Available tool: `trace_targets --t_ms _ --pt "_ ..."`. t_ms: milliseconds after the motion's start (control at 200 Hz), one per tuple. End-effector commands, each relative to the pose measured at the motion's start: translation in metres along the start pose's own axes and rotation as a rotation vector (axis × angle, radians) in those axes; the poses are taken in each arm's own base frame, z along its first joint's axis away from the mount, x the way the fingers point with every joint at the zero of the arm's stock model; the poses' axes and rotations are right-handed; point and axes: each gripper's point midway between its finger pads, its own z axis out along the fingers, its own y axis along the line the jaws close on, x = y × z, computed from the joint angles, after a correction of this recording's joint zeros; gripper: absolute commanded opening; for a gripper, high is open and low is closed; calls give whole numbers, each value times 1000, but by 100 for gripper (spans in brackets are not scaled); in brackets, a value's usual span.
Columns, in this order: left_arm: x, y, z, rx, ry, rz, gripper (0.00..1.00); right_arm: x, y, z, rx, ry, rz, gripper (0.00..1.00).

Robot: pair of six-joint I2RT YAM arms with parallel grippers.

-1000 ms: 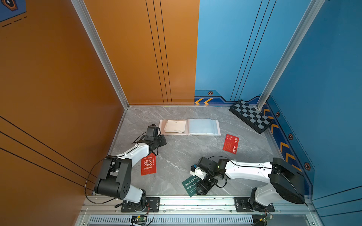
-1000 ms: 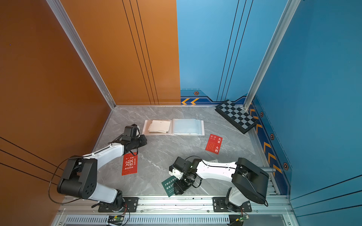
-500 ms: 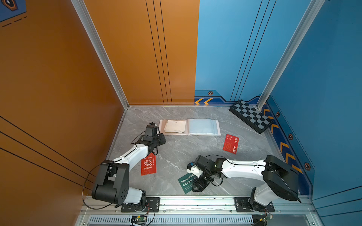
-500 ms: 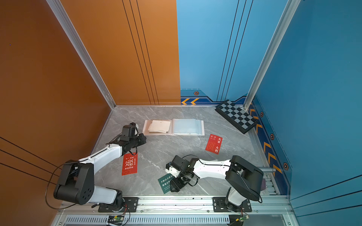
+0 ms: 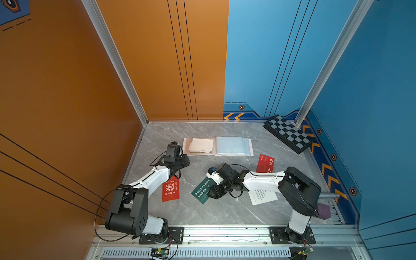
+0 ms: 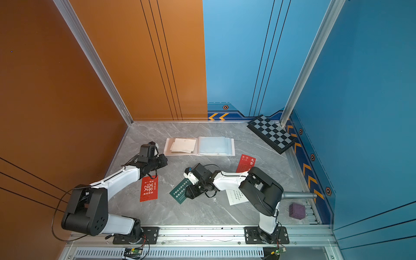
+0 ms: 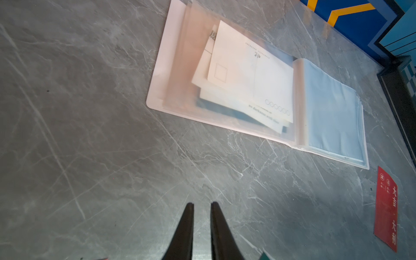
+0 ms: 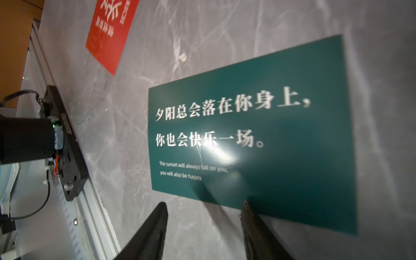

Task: Place the photos into the photo albums
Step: Move the photo to the center of the board.

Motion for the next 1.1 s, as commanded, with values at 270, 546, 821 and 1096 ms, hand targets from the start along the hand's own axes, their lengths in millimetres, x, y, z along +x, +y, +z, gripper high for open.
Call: trace_targets --t_ms 270,546,821,1096 --pt "35 1 1 23 148 -3 19 -8 -75 -15 134 -23 190 56" --pt "91 -5 -26 17 363 14 21 -46 -69 -18 53 -23 178 57" --pt "146 -10 -53 44 486 -126 24 -63 -66 -8 31 -4 166 57" --pt "191 -5 -81 -37 618 -187 39 -60 -66 -2 15 29 177 59"
